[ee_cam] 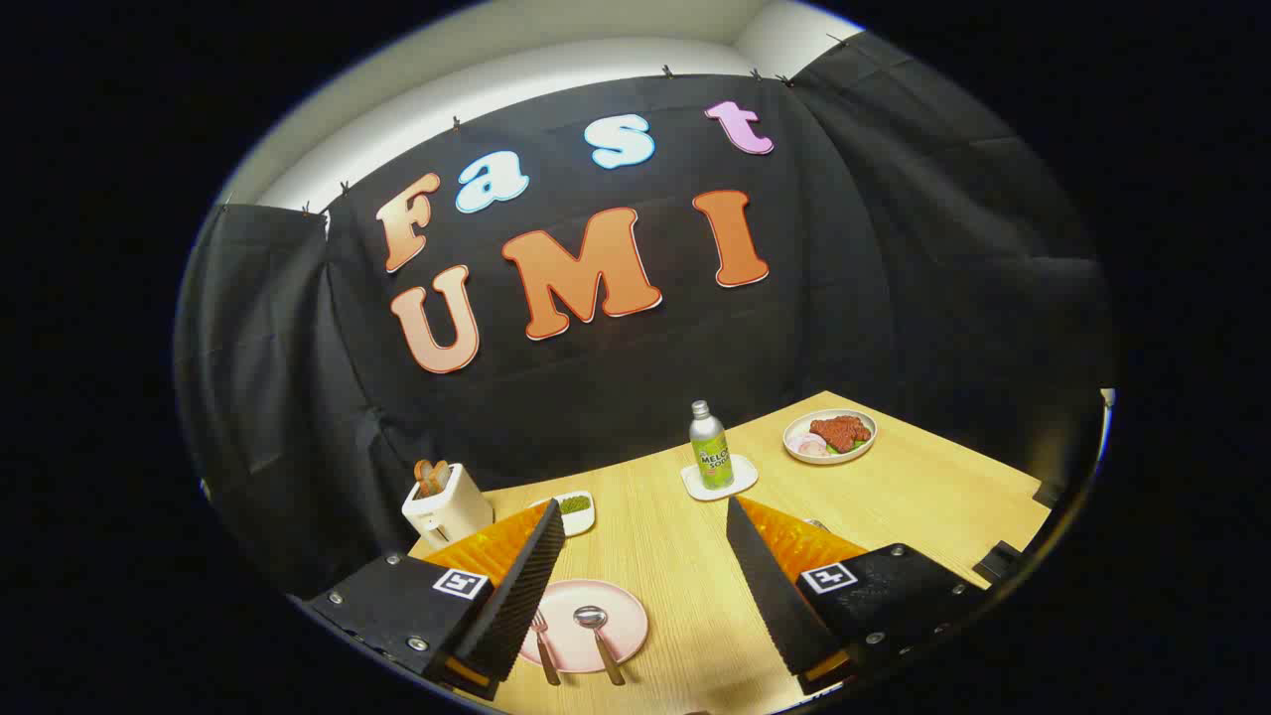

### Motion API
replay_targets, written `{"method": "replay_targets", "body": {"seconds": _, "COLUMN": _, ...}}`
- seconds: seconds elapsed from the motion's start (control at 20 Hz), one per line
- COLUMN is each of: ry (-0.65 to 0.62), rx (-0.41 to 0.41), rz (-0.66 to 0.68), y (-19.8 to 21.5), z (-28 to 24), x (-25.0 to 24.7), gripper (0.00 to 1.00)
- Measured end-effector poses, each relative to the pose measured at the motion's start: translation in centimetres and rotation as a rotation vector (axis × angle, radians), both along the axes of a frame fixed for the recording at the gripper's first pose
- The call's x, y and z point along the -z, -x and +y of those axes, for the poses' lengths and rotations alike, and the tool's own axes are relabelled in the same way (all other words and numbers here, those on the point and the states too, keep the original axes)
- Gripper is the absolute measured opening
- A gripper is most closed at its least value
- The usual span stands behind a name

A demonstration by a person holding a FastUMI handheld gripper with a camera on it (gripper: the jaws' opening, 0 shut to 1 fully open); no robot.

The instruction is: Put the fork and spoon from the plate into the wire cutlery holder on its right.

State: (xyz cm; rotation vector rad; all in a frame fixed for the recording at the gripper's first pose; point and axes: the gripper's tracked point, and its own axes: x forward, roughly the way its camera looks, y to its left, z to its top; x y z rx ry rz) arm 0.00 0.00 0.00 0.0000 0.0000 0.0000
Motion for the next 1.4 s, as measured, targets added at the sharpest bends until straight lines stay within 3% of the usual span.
{"method": "replay_targets", "body": {"seconds": 0.2, "ry": 0.065, "rx": 0.016, "rz": -0.023, "y": -0.1, "z": 0.4, "x": -0.1, "gripper": 0.98}}
{"method": "replay_targets", "body": {"seconds": 0.8, "ry": 0.107, "rx": -0.006, "rz": 0.012, "y": -0.7, "z": 1.4, "x": 1.3, "gripper": 0.98}}
{"method": "replay_targets", "body": {"seconds": 1.4, "ry": 0.201, "rx": -0.085, "rz": 0.106, "y": -1.0, "z": 4.0, "x": 5.8, "gripper": 0.99}}
